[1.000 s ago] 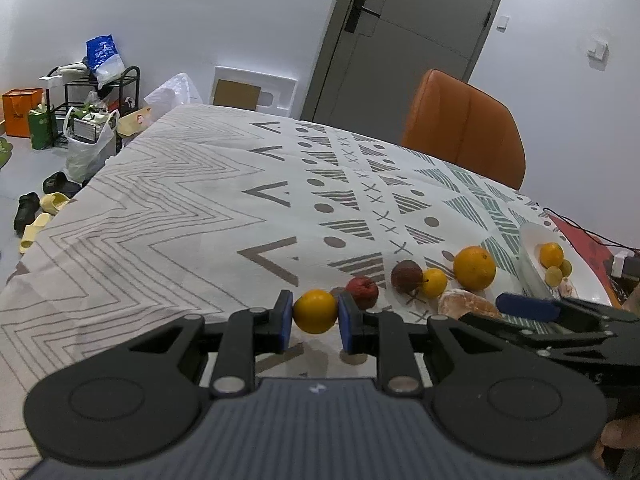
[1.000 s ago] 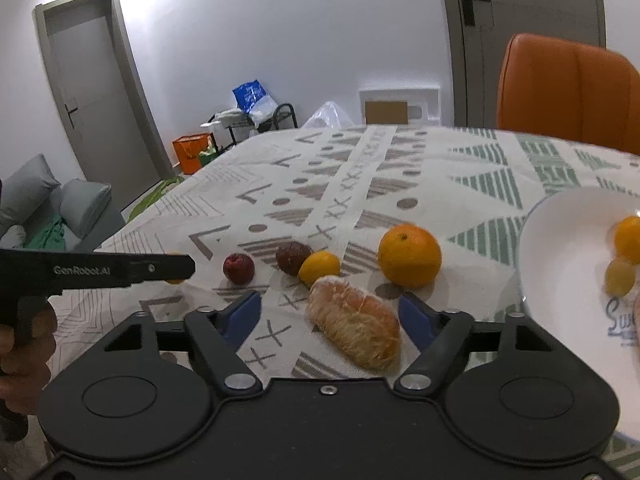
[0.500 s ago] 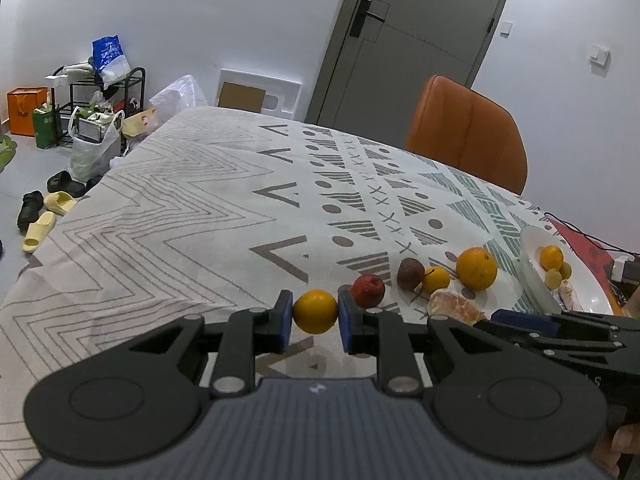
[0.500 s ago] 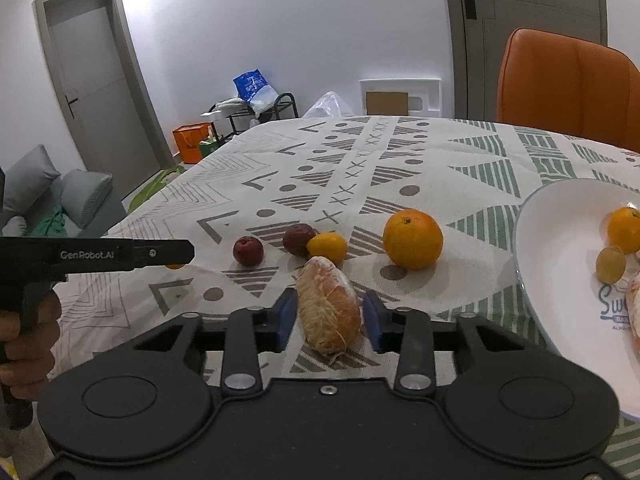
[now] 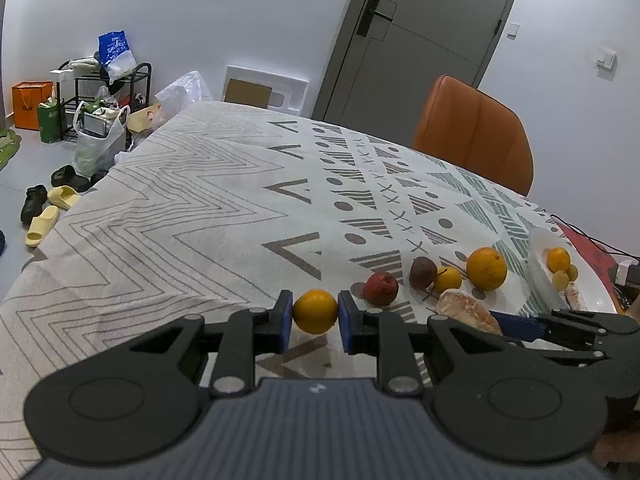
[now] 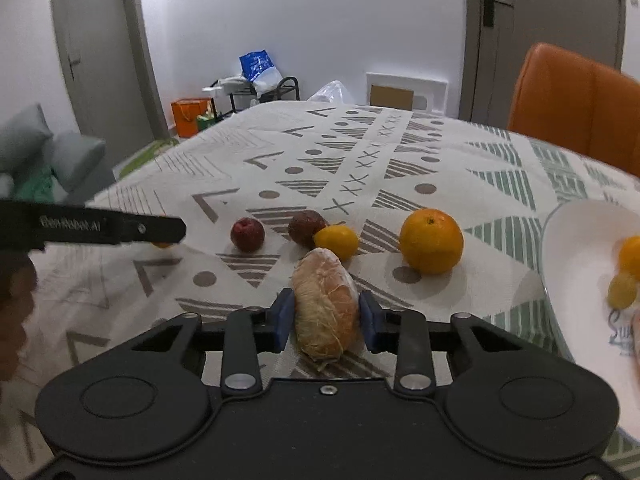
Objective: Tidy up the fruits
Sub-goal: 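Carry the mandarin and pomelo segment in both tools over the plate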
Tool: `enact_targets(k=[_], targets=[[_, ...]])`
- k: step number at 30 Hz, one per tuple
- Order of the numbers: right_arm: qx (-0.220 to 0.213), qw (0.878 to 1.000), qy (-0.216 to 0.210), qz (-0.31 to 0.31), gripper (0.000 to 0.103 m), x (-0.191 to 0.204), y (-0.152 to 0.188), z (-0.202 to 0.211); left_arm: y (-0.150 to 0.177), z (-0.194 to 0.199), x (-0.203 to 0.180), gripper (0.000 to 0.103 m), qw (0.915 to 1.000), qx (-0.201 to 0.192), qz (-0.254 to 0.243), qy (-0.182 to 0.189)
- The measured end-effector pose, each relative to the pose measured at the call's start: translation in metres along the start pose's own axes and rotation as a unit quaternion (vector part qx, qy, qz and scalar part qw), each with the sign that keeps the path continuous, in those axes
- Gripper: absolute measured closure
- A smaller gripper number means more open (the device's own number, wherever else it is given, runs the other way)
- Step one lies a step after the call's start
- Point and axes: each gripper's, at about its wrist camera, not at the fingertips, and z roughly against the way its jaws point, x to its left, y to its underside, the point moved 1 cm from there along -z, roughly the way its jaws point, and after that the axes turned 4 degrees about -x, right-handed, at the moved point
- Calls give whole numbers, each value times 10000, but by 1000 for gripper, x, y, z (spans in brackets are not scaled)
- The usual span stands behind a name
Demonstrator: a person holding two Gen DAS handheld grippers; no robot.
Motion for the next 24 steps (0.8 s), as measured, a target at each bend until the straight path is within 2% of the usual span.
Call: enact_targets(k=[24], targets=[[-698, 9946, 566, -525, 71, -59, 9, 74, -3, 7, -73, 81, 9974, -203, -467, 504]])
